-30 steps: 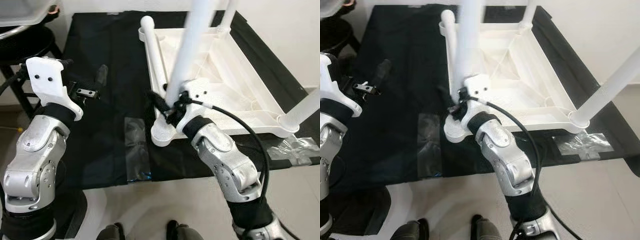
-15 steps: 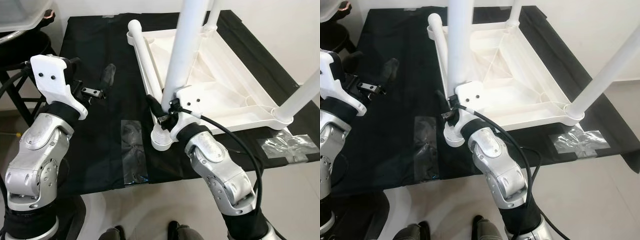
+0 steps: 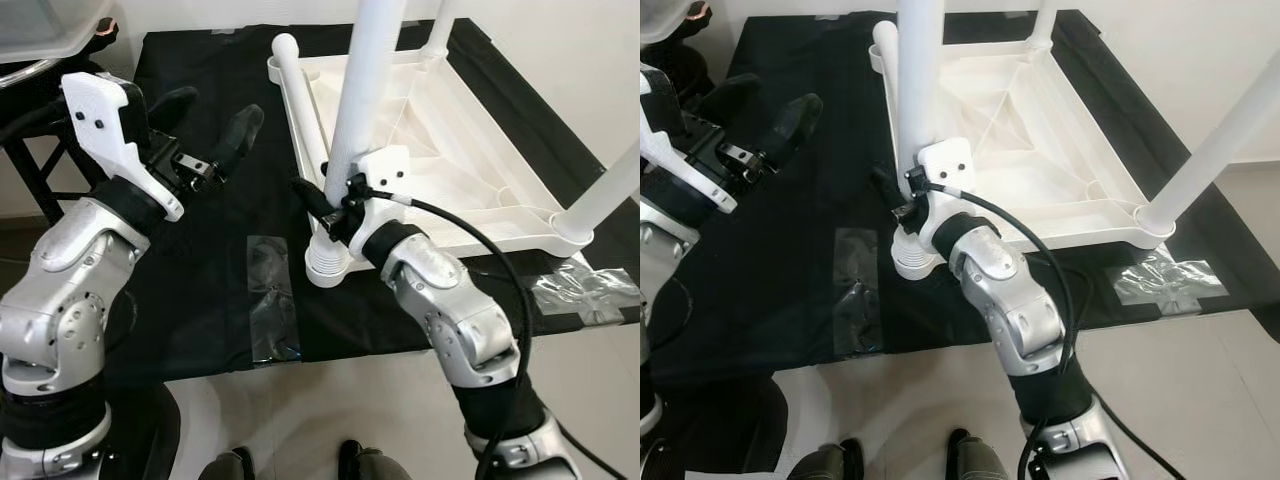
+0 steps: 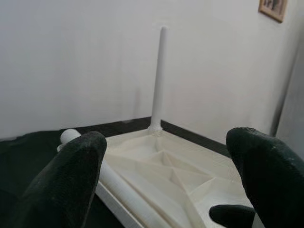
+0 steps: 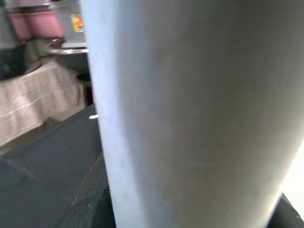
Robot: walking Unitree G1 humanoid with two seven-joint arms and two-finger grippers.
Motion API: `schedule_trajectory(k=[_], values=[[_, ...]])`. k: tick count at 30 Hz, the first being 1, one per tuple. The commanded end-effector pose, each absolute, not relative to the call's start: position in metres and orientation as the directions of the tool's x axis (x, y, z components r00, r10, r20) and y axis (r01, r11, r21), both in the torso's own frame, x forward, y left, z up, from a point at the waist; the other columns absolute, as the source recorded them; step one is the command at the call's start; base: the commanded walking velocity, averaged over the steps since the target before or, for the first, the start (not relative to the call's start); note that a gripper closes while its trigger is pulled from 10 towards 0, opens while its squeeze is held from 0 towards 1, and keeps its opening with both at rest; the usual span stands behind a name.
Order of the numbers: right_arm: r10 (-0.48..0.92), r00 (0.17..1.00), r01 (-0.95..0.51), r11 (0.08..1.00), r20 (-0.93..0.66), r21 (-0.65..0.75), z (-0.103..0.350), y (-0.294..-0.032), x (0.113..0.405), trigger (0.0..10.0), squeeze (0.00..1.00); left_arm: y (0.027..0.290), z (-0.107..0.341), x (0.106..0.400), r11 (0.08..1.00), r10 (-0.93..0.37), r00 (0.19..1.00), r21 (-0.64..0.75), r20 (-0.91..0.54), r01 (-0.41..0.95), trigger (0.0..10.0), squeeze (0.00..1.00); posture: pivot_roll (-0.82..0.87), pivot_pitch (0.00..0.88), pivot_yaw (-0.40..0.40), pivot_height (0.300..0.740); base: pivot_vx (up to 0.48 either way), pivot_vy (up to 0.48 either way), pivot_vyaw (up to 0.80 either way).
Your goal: Building children table
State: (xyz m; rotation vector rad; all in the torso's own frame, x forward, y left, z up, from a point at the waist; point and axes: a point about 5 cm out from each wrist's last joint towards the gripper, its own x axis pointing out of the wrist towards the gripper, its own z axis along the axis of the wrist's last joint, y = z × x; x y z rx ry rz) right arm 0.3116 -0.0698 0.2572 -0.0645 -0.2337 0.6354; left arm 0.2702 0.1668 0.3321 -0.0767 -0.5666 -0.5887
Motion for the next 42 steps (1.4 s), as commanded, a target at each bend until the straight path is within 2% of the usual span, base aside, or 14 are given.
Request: schedule_trajectory(k=[1,6,12,15,17,21,25,30,37,38,42], values=[[0.646,0.744,-0.631,0.763,0.170,-0.138,0.255,-0.063,0.307,10.0,0.00,0.168,0.333,0.269,0.824,-0.523,0.677,0.103,0.518,0.558,10.0,0.00,0.00,0.185,-0.007,0.740,0.000,0.000,0.00],[0.760,0.644,-0.743,0.648,0.087,-0.167,0.238,-0.056,0.300,10.0,0.00,0.167,0.334,0.269,0.806,-0.546,0.664,0.103,0.511,0.583,10.0,0.00,0.01,0.184,-0.009,0.740,0.000,0.000,0.00],[0.777,0.627,-0.761,0.624,0.045,-0.179,0.229,-0.060,0.302,10.0,0.00,0.166,0.334,0.266,0.798,-0.555,0.658,0.102,0.509,0.594,10.0,0.00,0.01,0.191,-0.015,0.740,0.000,0.000,0.00],[0.766,0.642,-0.751,0.636,0.029,-0.178,0.225,-0.062,0.304,10.0,0.00,0.166,0.334,0.265,0.796,-0.557,0.656,0.101,0.508,0.597,10.0,0.00,0.01,0.193,-0.015,0.740,0.000,0.000,0.00],[0.712,0.702,-0.705,0.695,0.006,-0.142,0.216,-0.066,0.306,10.0,0.00,0.166,0.334,0.262,0.791,-0.561,0.655,0.096,0.506,0.604,10.0,0.00,0.01,0.206,-0.018,0.740,0.000,0.000,0.00],[0.669,0.743,-0.665,0.737,-0.012,-0.122,0.209,-0.066,0.306,10.0,0.00,0.165,0.334,0.261,0.784,-0.570,0.648,0.096,0.505,0.614,10.0,0.00,0.01,0.212,-0.017,0.740,0.000,0.000,0.00],[0.572,0.817,-0.576,0.813,-0.073,-0.081,0.191,-0.063,0.303,10.0,0.00,0.157,0.337,0.254,0.685,-0.667,0.558,0.112,0.494,0.720,10.0,0.00,0.01,0.216,-0.013,0.740,0.000,0.000,0.00],[0.545,0.834,-0.551,0.831,-0.090,-0.076,0.187,-0.060,0.304,10.0,0.00,0.147,0.339,0.247,0.585,-0.758,0.466,0.161,0.457,0.795,10.0,0.00,0.01,0.215,-0.009,0.740,0.000,0.000,0.00],[0.541,0.837,-0.546,0.834,-0.082,-0.079,0.190,-0.059,0.307,10.0,0.00,0.137,0.341,0.244,0.509,-0.804,0.396,0.168,0.444,0.844,10.0,0.00,0.02,0.210,-0.010,0.740,0.000,0.000,0.00],[0.541,0.838,-0.545,0.834,-0.072,-0.081,0.192,-0.058,0.309,10.0,0.00,0.127,0.342,0.244,0.459,-0.828,0.358,0.154,0.432,0.875,10.0,0.00,0.02,0.204,-0.010,0.740,0.000,0.000,0.00],[0.534,0.843,-0.538,0.839,-0.057,-0.086,0.196,-0.056,0.311,10.0,0.00,0.114,0.342,0.252,0.431,-0.850,0.344,0.153,0.399,0.889,10.0,0.00,0.02,0.195,-0.007,0.740,0.000,0.000,0.00]])
